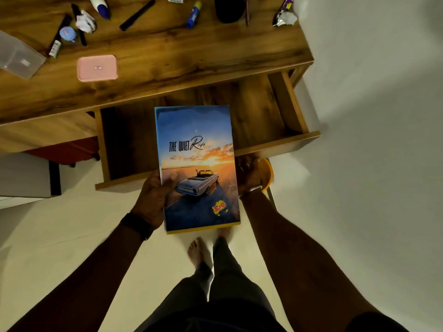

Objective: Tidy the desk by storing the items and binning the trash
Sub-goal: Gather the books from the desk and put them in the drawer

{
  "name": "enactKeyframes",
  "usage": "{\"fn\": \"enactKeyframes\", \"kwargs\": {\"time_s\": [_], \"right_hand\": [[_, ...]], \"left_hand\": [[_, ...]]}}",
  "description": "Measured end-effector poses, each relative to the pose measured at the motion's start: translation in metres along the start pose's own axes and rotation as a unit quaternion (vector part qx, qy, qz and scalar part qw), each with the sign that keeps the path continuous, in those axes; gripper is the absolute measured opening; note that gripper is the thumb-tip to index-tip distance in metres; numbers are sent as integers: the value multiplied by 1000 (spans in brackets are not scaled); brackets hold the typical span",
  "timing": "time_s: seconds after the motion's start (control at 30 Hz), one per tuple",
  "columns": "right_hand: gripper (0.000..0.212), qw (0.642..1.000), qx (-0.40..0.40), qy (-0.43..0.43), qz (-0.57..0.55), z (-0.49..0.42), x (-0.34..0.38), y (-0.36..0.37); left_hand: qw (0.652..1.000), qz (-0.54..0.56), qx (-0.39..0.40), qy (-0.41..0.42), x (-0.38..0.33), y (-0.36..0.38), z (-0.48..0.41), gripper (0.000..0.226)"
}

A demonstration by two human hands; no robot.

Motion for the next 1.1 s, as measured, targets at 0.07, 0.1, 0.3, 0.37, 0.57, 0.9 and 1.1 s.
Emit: {"fn": "enactKeyframes", "kwargs": {"time_s": [0.07, 0.1, 0.3, 0.37, 0.57, 0.9, 1.1], "right_hand": [[53, 1000, -11, 14, -12, 6, -5, -12], [48, 999, -3, 26, -33, 25, 3, -10], [53, 999, 0, -12, 38, 51, 25, -7], [40, 986, -15, -51, 158, 39, 29, -13], [39, 888, 126, -222, 383, 58, 75, -3], [20, 846, 258, -194, 424, 16, 148, 62], [19, 811, 250, -179, 498, -53, 189, 81]], "left_hand": [[1000, -11, -2, -13, 6, -1, 6, 82], [1000, -21, -1, -15, 8, 0, 9, 78], [999, -33, 9, -26, 7, 7, 16, 46], [999, -32, 5, -30, 4, 10, 15, 32], [999, -6, 18, -44, -10, 26, 11, 19], [986, 13, 19, -165, -42, 81, -40, 31], [979, -8, -11, -202, -65, 139, -86, 23]]}}
Point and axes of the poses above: each hand's wrist, its own z-axis away from the middle knuckle, its own y-axis out of the palm, x = y × z, the point moved 5 cm from there along -z, towards the middle knuckle, and after that the axes turned 15 degrees about -y, right-handed, at the moved point
